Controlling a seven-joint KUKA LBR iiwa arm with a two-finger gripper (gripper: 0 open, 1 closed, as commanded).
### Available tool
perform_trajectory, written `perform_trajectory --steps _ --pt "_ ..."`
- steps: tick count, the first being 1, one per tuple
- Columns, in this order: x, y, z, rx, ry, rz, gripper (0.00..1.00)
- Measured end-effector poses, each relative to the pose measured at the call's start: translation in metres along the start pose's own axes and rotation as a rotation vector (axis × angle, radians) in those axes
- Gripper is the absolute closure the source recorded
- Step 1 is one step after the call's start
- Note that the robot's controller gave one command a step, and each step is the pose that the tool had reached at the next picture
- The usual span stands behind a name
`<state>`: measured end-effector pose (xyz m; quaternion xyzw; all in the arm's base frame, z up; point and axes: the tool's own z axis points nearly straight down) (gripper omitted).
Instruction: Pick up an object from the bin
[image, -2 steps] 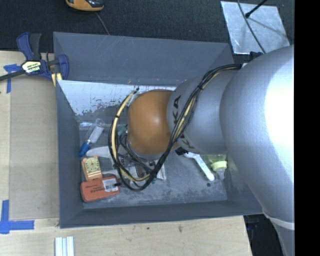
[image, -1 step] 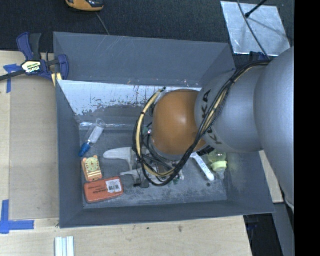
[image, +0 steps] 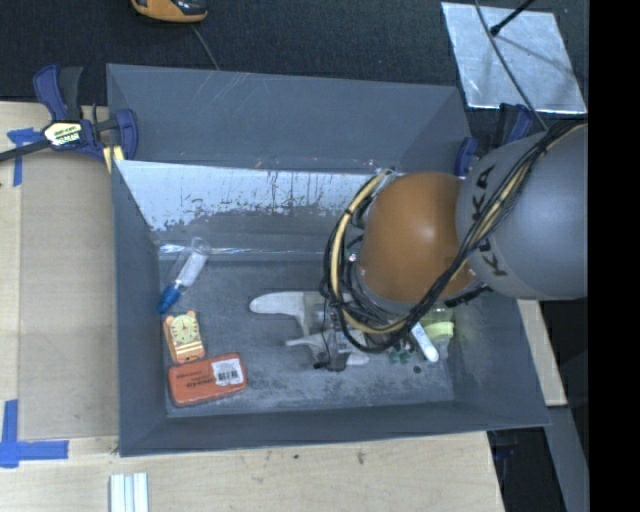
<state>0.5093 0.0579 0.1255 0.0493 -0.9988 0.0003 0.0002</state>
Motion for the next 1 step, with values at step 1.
perform_trajectory --steps 1 --pt "-0.0524 0.0810 -0.1001 -0.001 -0.003 -0.009 1.00"
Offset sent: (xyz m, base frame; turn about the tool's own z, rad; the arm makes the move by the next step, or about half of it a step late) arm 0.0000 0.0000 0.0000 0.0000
